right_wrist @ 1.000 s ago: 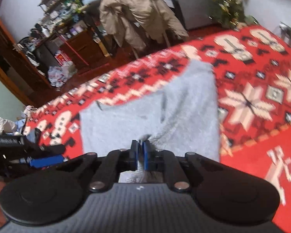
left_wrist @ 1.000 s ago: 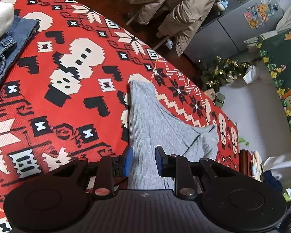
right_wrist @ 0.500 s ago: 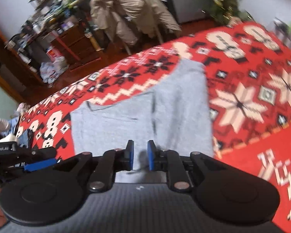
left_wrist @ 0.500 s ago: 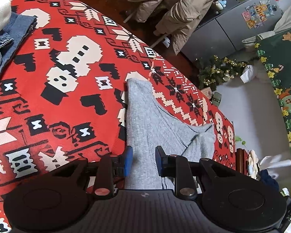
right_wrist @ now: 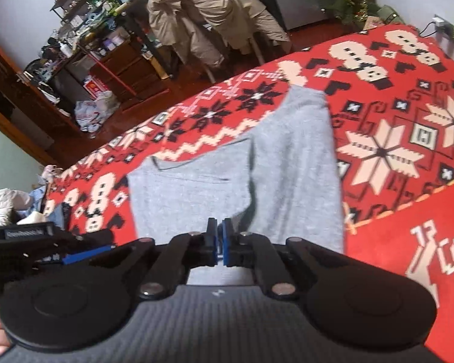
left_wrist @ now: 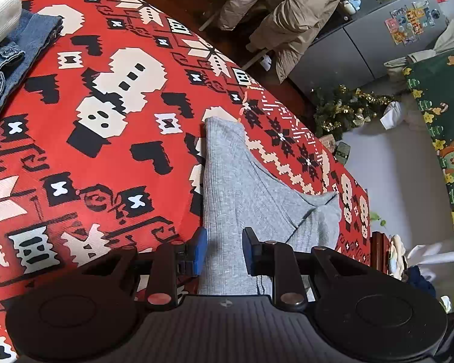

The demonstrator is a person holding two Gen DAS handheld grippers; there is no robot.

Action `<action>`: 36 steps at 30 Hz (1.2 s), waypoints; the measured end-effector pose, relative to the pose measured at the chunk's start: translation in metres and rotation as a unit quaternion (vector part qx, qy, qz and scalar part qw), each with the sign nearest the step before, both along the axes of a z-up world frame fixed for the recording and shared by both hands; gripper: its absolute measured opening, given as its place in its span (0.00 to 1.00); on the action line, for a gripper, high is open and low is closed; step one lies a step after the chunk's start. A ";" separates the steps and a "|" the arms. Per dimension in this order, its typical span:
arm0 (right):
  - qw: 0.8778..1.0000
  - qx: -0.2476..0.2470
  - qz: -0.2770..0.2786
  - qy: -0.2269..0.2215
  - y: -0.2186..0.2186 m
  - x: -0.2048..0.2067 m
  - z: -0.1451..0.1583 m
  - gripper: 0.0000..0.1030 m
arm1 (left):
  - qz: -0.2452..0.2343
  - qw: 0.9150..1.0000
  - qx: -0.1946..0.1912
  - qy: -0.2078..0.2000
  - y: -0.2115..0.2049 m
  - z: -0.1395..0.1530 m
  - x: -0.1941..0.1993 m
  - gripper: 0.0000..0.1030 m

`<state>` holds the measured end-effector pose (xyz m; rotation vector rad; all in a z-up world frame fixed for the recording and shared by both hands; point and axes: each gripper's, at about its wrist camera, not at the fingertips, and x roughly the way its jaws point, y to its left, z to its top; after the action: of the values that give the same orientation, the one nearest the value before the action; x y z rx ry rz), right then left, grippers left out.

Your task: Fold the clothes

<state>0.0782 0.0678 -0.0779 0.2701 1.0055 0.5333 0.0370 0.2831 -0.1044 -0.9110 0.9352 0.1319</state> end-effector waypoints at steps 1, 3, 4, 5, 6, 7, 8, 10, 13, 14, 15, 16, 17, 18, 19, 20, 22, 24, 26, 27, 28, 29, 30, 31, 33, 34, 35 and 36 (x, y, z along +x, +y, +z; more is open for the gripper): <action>1.000 0.000 0.000 -0.004 0.005 0.001 0.002 0.02 | 0.001 1.000 0.000 -0.001 0.000 0.000 0.000 0.23; 1.000 0.004 0.006 -0.009 0.019 0.006 0.008 0.02 | 0.003 1.000 0.000 -0.002 0.001 0.001 -0.001 0.23; 1.000 0.008 0.012 -0.011 0.028 0.009 0.011 0.02 | 0.004 1.000 0.001 -0.003 0.001 0.002 -0.001 0.23; 1.000 0.013 0.019 -0.014 0.037 0.013 0.015 0.02 | 0.004 1.000 0.000 -0.003 0.001 0.002 -0.001 0.23; 0.999 0.014 0.027 -0.016 0.048 0.017 0.018 0.02 | 0.005 1.000 0.000 -0.002 0.001 0.002 -0.001 0.23; 0.999 0.013 0.034 -0.018 0.059 0.021 0.020 0.02 | 0.005 1.000 0.000 -0.002 0.002 0.001 -0.001 0.23; 0.999 0.010 0.042 -0.020 0.071 0.026 0.022 0.02 | 0.005 1.000 0.000 -0.001 0.002 0.001 -0.001 0.23; 0.998 0.002 0.060 -0.016 0.095 0.034 0.022 0.02 | 0.004 1.000 -0.001 0.000 0.002 -0.001 0.000 0.23; 0.997 -0.022 0.079 -0.004 0.122 0.043 0.010 0.03 | 0.001 1.000 -0.006 -0.002 0.002 -0.003 0.001 0.23; 0.996 -0.029 0.083 0.001 0.126 0.045 0.005 0.03 | -0.002 1.000 -0.010 -0.003 0.002 -0.004 0.001 0.23; 0.996 -0.035 0.087 0.006 0.129 0.047 0.000 0.09 | -0.005 1.000 -0.013 -0.004 0.002 -0.006 0.002 0.23; 0.995 -0.042 0.090 0.011 0.132 0.048 -0.005 0.10 | -0.006 1.000 -0.019 -0.008 0.002 -0.007 0.002 0.23; 0.995 -0.047 0.090 0.012 0.132 0.048 -0.006 0.12 | -0.008 1.000 -0.026 -0.011 0.002 -0.008 0.003 0.23; 0.995 -0.049 0.087 0.008 0.128 0.047 -0.005 0.12 | -0.009 0.999 -0.033 -0.015 0.002 -0.009 0.003 0.23; 0.995 -0.048 0.082 0.004 0.122 0.045 -0.002 0.13 | -0.011 0.999 -0.040 -0.019 0.002 -0.010 0.003 0.23; 0.996 -0.045 0.075 -0.002 0.113 0.041 0.003 0.15 | -0.012 0.998 -0.048 -0.026 0.002 -0.011 0.003 0.23; 0.997 -0.037 0.059 -0.016 0.086 0.031 0.015 0.16 | -0.015 0.997 -0.064 -0.043 0.001 -0.011 0.002 0.23; 0.998 -0.034 0.041 -0.020 0.052 0.021 0.023 0.19 | -0.017 0.994 -0.084 -0.063 -0.002 -0.013 0.002 0.23; 0.999 -0.039 0.014 -0.021 0.012 0.009 0.027 0.22 | -0.009 0.992 -0.097 -0.078 -0.005 -0.018 0.003 0.27; 0.999 -0.041 -0.001 -0.019 -0.008 0.003 0.028 0.22 | -0.004 0.991 -0.104 -0.085 -0.007 -0.021 0.003 0.27; 0.999 -0.042 -0.017 -0.016 -0.027 -0.003 0.027 0.22 | 0.004 0.990 -0.105 -0.090 -0.009 -0.023 0.003 0.27; 0.998 -0.044 -0.033 -0.012 -0.044 -0.009 0.027 0.22 | 0.012 0.990 -0.105 -0.095 -0.010 -0.025 0.003 0.27; 0.998 -0.044 -0.047 -0.009 -0.060 -0.014 0.026 0.23 | 0.022 0.990 -0.100 -0.099 -0.012 -0.027 0.004 0.27; 0.997 -0.044 -0.057 -0.012 -0.073 -0.017 0.024 0.23 | 0.026 0.990 -0.094 -0.101 -0.013 -0.028 0.006 0.27; 0.996 -0.044 -0.075 -0.020 -0.095 -0.021 0.020 0.23 | 0.032 0.991 -0.080 -0.104 -0.015 -0.028 0.010 0.27; 0.995 -0.044 -0.082 -0.024 -0.102 -0.021 0.017 0.23 | 0.029 0.991 -0.076 -0.106 -0.016 -0.028 0.011 0.27; 0.995 -0.043 -0.090 -0.025 -0.109 -0.019 0.014 0.23 | 0.026 0.991 -0.070 -0.109 -0.018 -0.027 0.012 0.27; 0.994 -0.039 -0.095 -0.024 -0.111 -0.014 0.009 0.23 | 0.024 0.992 -0.061 -0.113 -0.019 -0.026 0.013 0.27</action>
<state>0.0640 -0.0436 -0.0689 0.2796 0.9409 0.3259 0.0502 0.2640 -0.1302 -1.0379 0.7178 0.0121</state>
